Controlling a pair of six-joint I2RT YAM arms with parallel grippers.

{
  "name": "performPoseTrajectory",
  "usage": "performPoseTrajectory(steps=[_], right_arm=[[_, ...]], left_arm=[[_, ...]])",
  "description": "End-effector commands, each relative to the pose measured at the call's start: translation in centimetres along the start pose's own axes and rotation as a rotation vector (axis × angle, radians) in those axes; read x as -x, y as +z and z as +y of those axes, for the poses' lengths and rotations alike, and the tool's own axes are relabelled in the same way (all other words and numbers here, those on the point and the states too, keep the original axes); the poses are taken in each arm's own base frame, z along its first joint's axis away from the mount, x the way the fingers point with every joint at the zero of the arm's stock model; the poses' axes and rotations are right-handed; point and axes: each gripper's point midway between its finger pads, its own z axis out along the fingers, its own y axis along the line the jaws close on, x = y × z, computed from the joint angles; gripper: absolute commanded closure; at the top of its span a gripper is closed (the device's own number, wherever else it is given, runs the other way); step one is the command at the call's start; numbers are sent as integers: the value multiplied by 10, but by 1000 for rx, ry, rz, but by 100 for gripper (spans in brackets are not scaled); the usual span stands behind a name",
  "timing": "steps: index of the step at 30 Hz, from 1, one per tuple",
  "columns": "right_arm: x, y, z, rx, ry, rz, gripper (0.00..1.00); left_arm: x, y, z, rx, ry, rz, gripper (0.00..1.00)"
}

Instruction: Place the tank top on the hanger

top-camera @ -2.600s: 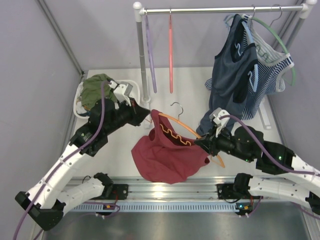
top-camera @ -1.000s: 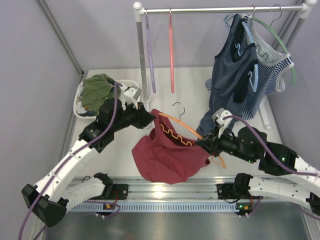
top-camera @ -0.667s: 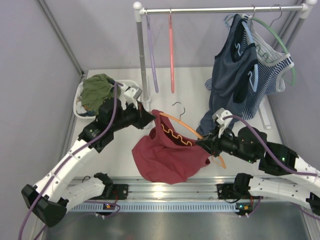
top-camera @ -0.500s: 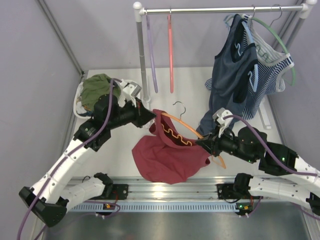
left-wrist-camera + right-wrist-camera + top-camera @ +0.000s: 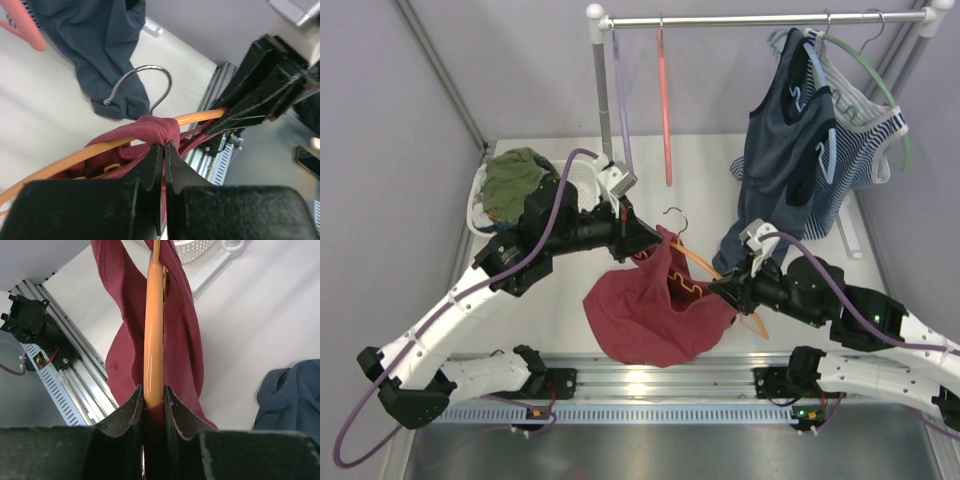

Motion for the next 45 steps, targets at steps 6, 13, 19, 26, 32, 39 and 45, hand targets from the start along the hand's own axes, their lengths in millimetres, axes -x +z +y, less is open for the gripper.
performPoseTrajectory(steps=[6, 13, 19, 26, 32, 39, 45], right_arm=[[36, -16, 22, 114, 46, -146, 100], [43, -27, 23, 136, 60, -185, 100], [44, -30, 21, 127, 64, -189, 100], [45, -27, 20, 116, 62, -186, 100], [43, -22, 20, 109, 56, -169, 100], [44, -22, 20, 105, 56, -169, 100], [47, -22, 22, 113, 54, -168, 100]], left_arm=[[3, -17, 89, 424, 27, -77, 100], [-6, -16, 133, 554, -11, -33, 100], [-14, -21, 144, 609, -26, -1, 100], [-14, -30, 135, 598, -30, 11, 75], [-5, -40, 119, 559, -15, -12, 64], [-12, -37, 101, 457, 0, 22, 64], [-21, -29, 102, 425, 0, 53, 62]])
